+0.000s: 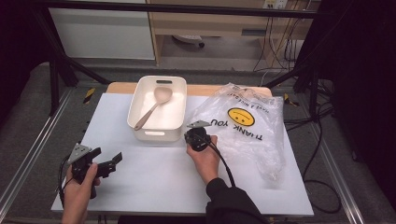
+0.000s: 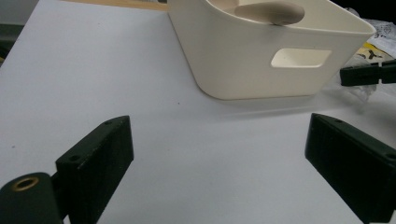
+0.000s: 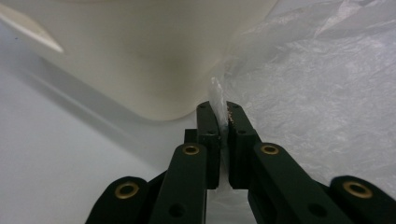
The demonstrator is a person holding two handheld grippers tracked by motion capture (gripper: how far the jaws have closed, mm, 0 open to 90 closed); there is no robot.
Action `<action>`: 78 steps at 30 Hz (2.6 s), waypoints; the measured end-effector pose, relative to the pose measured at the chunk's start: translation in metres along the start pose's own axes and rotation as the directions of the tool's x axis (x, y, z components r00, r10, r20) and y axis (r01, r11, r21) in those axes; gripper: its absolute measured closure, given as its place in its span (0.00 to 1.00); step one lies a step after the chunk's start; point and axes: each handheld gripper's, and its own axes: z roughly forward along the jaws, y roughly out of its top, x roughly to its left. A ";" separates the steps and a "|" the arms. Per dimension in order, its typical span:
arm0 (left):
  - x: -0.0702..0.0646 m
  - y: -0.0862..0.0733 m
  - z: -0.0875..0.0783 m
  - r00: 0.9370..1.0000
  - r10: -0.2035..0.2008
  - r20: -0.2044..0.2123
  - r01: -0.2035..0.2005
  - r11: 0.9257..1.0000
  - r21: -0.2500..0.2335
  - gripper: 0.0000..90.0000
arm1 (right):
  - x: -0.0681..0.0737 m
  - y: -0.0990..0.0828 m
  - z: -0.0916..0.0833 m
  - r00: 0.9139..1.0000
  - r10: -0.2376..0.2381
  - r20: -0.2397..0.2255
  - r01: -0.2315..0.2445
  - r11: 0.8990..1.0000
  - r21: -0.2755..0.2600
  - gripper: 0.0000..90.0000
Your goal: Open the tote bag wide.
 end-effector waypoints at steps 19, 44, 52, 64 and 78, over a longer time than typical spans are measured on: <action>-0.003 -0.001 0.002 1.000 0.005 0.010 -0.005 1.000 0.019 0.08 | -0.030 0.009 -0.099 0.995 -0.066 -0.072 0.060 0.995 -0.081 0.15; 0.001 -0.001 0.003 1.000 0.005 0.013 -0.005 1.000 0.011 0.08 | -0.125 0.004 -0.151 0.998 -0.014 0.067 0.021 0.994 -0.109 0.10; -0.005 -0.002 0.006 0.999 0.031 0.015 -0.031 0.999 0.023 0.08 | -0.128 0.000 -0.144 0.998 -0.038 0.045 0.043 0.994 -0.099 0.09; -0.011 -0.005 0.006 0.998 0.056 0.005 -0.056 0.998 0.013 0.08 | -0.125 -0.020 -0.124 0.995 -0.092 0.044 0.094 0.994 -0.058 0.09; -0.010 0.000 0.001 0.998 0.064 -0.003 -0.064 0.998 -0.006 0.08 | -0.126 -0.042 -0.110 0.993 -0.100 0.059 0.099 0.995 0.028 0.09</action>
